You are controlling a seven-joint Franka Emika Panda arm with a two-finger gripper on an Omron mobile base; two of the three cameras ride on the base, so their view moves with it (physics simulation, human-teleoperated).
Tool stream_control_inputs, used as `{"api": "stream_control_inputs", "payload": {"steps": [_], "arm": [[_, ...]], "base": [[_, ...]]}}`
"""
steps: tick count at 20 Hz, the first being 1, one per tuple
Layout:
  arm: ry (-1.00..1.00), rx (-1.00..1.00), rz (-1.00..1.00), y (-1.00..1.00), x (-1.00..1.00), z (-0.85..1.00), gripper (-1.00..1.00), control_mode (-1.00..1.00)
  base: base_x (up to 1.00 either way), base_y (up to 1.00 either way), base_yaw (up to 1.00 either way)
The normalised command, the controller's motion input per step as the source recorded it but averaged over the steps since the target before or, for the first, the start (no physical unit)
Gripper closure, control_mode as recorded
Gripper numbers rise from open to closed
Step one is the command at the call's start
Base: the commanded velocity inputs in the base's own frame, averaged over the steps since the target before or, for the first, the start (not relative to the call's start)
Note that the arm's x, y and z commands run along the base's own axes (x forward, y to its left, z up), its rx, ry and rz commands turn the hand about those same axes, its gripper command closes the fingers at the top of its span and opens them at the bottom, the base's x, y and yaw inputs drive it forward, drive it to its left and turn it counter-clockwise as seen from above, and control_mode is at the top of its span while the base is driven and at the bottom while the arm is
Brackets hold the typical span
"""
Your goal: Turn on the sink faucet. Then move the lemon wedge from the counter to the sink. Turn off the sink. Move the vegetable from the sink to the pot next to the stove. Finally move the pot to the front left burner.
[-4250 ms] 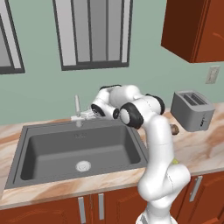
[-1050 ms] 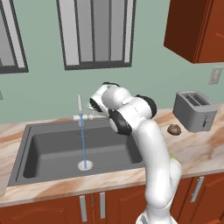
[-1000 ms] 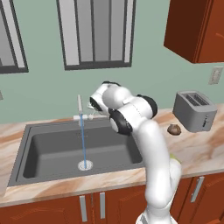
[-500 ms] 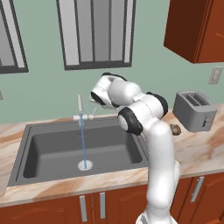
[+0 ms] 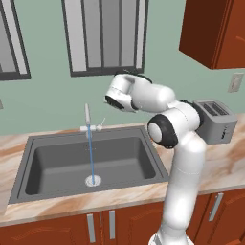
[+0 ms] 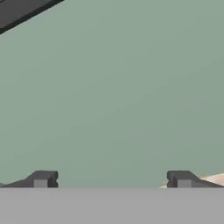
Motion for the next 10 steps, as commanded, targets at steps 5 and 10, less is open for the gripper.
{"api": "stream_control_inputs", "payload": {"steps": [5, 10], "arm": [[-0.05, 0.00, 0.00, -0.16, -0.67, 0.32, -1.00, -1.00], [0.00, 0.00, 0.00, -0.24, -0.77, 0.36, -1.00, -1.00]], "base": [[0.00, 0.00, 0.00], [0.00, 0.00, 0.00]]}}
